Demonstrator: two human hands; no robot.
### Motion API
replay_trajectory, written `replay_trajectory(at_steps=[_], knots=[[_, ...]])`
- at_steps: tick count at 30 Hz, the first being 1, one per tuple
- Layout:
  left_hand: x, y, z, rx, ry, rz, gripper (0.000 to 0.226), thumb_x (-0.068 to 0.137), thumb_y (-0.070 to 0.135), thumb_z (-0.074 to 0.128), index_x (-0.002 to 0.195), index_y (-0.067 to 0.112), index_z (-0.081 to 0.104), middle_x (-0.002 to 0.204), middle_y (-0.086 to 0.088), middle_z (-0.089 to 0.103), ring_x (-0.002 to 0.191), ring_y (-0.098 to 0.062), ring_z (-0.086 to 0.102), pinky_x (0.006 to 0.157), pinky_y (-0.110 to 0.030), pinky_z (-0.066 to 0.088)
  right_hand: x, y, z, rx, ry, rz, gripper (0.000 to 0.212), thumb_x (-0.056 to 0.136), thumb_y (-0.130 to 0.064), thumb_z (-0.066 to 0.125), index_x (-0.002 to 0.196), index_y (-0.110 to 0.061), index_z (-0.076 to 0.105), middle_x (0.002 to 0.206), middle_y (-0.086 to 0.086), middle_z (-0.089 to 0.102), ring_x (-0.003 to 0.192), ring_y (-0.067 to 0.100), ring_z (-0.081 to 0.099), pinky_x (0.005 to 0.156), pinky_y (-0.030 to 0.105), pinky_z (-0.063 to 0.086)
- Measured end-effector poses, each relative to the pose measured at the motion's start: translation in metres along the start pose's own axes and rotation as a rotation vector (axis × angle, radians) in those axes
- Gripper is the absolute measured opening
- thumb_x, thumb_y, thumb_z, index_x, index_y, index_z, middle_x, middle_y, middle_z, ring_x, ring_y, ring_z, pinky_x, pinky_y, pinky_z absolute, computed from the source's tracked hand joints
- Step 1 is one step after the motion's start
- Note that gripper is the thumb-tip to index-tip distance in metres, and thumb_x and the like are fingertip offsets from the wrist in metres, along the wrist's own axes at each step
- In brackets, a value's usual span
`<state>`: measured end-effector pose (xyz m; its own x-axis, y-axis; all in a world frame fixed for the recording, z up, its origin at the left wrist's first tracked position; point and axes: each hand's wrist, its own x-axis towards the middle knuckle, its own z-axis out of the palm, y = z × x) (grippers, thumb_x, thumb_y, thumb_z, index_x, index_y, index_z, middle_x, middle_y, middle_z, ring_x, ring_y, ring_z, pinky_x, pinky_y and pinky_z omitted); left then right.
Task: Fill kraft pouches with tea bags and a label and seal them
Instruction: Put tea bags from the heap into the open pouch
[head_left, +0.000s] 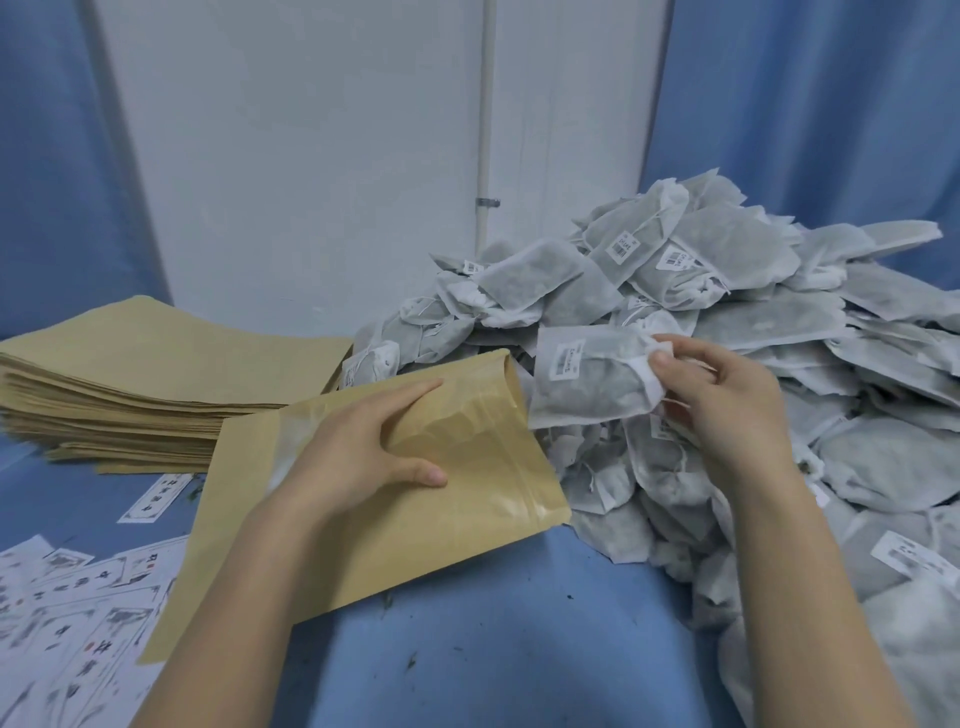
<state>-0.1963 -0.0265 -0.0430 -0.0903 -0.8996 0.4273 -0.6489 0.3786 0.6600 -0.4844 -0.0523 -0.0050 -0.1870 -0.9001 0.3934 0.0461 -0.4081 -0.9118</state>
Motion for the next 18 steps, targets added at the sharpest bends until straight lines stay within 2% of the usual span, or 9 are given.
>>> replay_trajectory(at_steps=[4,6,8,10,11,12,14,16,18], knots=[[-0.001,0.003,-0.001,-0.01,-0.005,0.011,0.089,0.052,0.025,0.09,0.129,0.048,0.05,0.119,0.043,0.046,0.101,0.034,0.037,0.081,0.009,0.025,0.004,0.006,-0.004,0.003,-0.154,0.13,0.014,0.086,-0.007,0.062,0.098,-0.009,0.069,0.071,0.002,0.071,0.059,0.01,0.062,0.051,0.016,0.05],[-0.002,0.005,-0.001,-0.023,-0.019,0.024,0.09,0.052,0.026,0.09,0.129,0.048,0.051,0.121,0.041,0.047,0.106,0.034,0.033,0.082,0.008,0.026,0.002,0.01,0.0,-0.008,-0.241,0.186,0.019,0.086,-0.006,0.062,0.104,-0.005,0.067,0.081,0.01,0.072,0.068,0.017,0.065,0.058,0.019,0.053],[-0.002,0.009,0.0,-0.044,-0.036,0.031,0.088,0.053,0.026,0.089,0.128,0.05,0.051,0.123,0.04,0.05,0.112,0.029,0.036,0.084,0.006,0.028,-0.003,0.015,0.012,-0.02,-0.32,0.231,0.02,0.084,-0.004,0.064,0.105,-0.003,0.066,0.08,0.011,0.071,0.067,0.017,0.067,0.056,0.02,0.054],[-0.001,0.013,0.001,-0.061,-0.038,0.044,0.084,0.053,0.026,0.089,0.123,0.054,0.052,0.12,0.042,0.051,0.112,0.027,0.039,0.083,0.006,0.03,-0.009,0.023,0.032,-0.103,-0.401,0.255,0.016,0.081,-0.001,0.066,0.097,-0.006,0.065,0.073,0.006,0.07,0.063,0.015,0.065,0.055,0.021,0.053],[-0.001,0.015,0.002,-0.056,-0.042,0.054,0.082,0.054,0.026,0.089,0.12,0.057,0.052,0.117,0.045,0.051,0.11,0.028,0.04,0.082,0.006,0.029,-0.013,0.027,0.043,-0.234,-0.439,0.222,0.012,0.081,-0.001,0.065,0.087,-0.012,0.066,0.069,-0.001,0.067,0.061,0.013,0.061,0.055,0.02,0.05],[0.0,0.017,0.003,-0.036,-0.055,0.065,0.081,0.054,0.027,0.089,0.119,0.058,0.051,0.116,0.047,0.05,0.108,0.029,0.039,0.082,0.007,0.029,-0.014,0.034,0.052,-0.41,-0.461,0.147,0.022,0.082,-0.002,0.061,0.071,-0.021,0.065,0.06,-0.01,0.061,0.057,0.008,0.054,0.053,0.015,0.044],[0.0,0.018,0.003,0.021,-0.097,0.069,0.079,0.057,0.028,0.088,0.115,0.064,0.048,0.112,0.053,0.046,0.106,0.031,0.037,0.081,0.007,0.027,-0.017,0.041,0.063,-0.664,-0.473,0.036,0.043,0.082,-0.006,0.055,0.044,-0.026,0.055,0.043,-0.014,0.044,0.048,0.003,0.037,0.044,0.009,0.029],[0.0,0.014,0.003,0.057,-0.123,0.046,0.076,0.059,0.03,0.087,0.107,0.07,0.044,0.102,0.058,0.044,0.1,0.034,0.037,0.078,0.007,0.027,-0.015,0.042,0.057,-0.604,-0.525,0.065,0.045,0.084,-0.015,0.059,0.041,-0.03,0.06,0.041,-0.014,0.046,0.043,0.001,0.038,0.044,0.009,0.03],[0.0,0.011,0.001,0.096,-0.135,0.001,0.073,0.06,0.036,0.086,0.102,0.075,0.041,0.092,0.058,0.045,0.092,0.032,0.04,0.075,0.002,0.032,-0.01,0.044,0.049,-0.449,-0.422,0.086,0.033,0.087,-0.032,0.061,0.055,-0.035,0.069,0.048,-0.015,0.056,0.047,0.001,0.046,0.051,0.014,0.035]])
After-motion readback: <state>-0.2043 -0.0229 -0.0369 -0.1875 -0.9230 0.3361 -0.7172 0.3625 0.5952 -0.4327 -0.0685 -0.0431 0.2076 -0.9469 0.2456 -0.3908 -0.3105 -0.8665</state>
